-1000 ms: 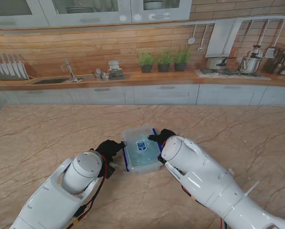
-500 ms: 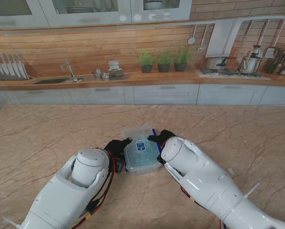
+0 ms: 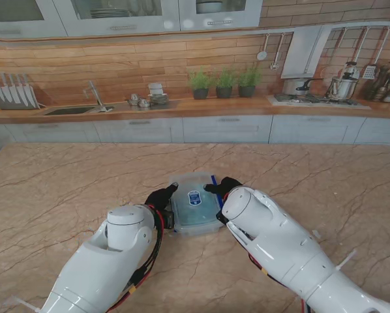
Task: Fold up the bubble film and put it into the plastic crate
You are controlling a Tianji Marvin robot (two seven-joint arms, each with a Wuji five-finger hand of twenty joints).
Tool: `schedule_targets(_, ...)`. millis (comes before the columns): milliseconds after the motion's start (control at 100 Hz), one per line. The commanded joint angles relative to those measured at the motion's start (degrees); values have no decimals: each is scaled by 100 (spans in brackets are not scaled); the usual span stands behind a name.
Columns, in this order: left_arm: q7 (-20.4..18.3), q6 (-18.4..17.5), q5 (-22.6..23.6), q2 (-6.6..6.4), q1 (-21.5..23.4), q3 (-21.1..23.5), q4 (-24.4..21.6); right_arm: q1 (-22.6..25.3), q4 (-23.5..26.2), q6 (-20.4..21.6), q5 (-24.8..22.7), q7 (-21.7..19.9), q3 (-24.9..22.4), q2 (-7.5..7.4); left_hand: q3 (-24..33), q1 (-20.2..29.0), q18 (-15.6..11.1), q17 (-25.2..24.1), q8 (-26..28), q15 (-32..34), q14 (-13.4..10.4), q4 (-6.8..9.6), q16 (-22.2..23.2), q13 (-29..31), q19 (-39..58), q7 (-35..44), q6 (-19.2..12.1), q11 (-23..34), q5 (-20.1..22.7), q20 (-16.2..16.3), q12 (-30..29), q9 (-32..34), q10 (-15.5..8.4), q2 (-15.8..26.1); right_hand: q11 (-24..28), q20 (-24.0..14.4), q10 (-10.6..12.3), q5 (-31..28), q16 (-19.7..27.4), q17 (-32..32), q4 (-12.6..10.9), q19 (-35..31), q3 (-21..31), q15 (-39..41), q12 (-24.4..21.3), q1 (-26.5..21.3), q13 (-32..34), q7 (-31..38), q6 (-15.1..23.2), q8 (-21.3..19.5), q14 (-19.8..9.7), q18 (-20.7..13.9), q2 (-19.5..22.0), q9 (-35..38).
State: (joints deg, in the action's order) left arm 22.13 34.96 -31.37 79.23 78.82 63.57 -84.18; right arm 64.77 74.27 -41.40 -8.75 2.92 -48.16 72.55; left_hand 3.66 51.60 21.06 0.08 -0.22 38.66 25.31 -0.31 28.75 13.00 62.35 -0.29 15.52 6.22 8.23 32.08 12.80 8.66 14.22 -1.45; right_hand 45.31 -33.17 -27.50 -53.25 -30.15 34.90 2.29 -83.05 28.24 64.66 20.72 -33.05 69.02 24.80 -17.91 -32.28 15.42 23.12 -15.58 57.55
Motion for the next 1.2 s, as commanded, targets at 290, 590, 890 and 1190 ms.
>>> schedule_targets(290,153,154,241,128,155,66,145,64,91,-51,40,-111,47,48,661,-30,-136,1146,-87,1950,-210,255,1878,1146,1315,-287,-58,541,-53,1405,-43,167,964,-682,-12,42,33,-14,-18,-193,-262,-15,71,-63,28,-225,-69,-22,752,-78,398,-107,228,-110)
schedule_targets(590,93,429,413,143,128,146,194,98,124,-61,29,-109,13,37,1096,-245,-229,1785,-86,2681,-446,181,2358,1704,1771,-285,238,1250,-46,2095,241,274,1017,-1091,-16,25,41,8,-32,-231,-283,9,2,-75,30,-242,-103,-42,762,-96,415,-109,255,-122)
schedule_targets(890,296,404,211,193,146,264,239,127,139,-80,28,-90,-11,38,1239,-283,-367,2264,-19,3156,-655,82,2599,2113,2144,-229,387,2075,-35,2386,689,297,982,-1152,-24,10,39,10,-43,-252,-306,29,-40,-85,31,-253,-118,-55,762,-112,421,-105,273,-137)
schedule_targets(1190,-106,508,182,77,178,335,132,112,113,-81,43,-98,4,43,1071,-206,-368,2916,1331,3519,-709,-47,2694,2687,2633,1023,376,2415,1949,2245,1091,1303,1040,-1239,-27,-1,31,17,-50,-258,-320,38,-75,-93,31,-248,-130,-68,764,-123,426,-107,284,-144)
